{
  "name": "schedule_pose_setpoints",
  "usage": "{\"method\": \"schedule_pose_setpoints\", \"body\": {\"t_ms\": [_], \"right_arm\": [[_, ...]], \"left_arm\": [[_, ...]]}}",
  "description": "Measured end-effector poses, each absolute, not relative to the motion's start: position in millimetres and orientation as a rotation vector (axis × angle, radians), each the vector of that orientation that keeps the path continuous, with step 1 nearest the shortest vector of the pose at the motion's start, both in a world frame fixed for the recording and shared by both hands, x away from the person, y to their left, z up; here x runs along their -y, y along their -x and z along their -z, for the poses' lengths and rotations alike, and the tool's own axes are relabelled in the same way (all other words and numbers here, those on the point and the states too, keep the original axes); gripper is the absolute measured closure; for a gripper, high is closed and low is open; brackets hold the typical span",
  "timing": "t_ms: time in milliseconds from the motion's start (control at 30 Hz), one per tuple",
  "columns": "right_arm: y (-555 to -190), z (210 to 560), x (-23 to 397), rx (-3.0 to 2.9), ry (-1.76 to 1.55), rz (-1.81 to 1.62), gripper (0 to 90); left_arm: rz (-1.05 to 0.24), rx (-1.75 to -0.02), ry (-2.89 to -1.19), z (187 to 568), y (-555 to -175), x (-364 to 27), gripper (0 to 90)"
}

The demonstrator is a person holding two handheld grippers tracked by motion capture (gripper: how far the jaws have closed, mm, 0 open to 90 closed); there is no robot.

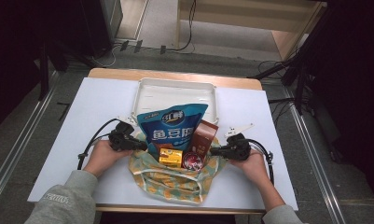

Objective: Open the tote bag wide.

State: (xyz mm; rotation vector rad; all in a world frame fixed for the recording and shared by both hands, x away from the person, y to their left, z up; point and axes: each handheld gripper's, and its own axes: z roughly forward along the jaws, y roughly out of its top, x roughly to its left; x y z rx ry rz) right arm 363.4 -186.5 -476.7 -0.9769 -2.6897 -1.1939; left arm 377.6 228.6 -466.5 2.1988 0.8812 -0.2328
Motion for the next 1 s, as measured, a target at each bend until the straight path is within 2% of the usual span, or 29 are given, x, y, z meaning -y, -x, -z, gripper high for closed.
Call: {"method": "schedule_pose_setpoints", "body": {"t_ms": [333,733,867,1000], "right_arm": [[-361.2,471.1,189.0,2.689,0.963,1.215,89.2],[-349.1,447.1,194.4,2.663,0.904,1.387,75.3],[-342.7,436.4,197.7,2.655,0.896,1.46,69.9],[-342.0,432.3,202.0,2.665,0.921,1.492,64.4]], "left_arm": [[0.238,-0.874,-2.189,465.1,-375.2,-230.7,85.5],[0.197,-0.831,-2.215,449.8,-365.6,-230.6,72.2],[0.223,-0.826,-2.186,443.8,-364.0,-234.2,63.9],[0.197,-0.804,-2.191,436.4,-359.8,-236.9,58.5]]}}
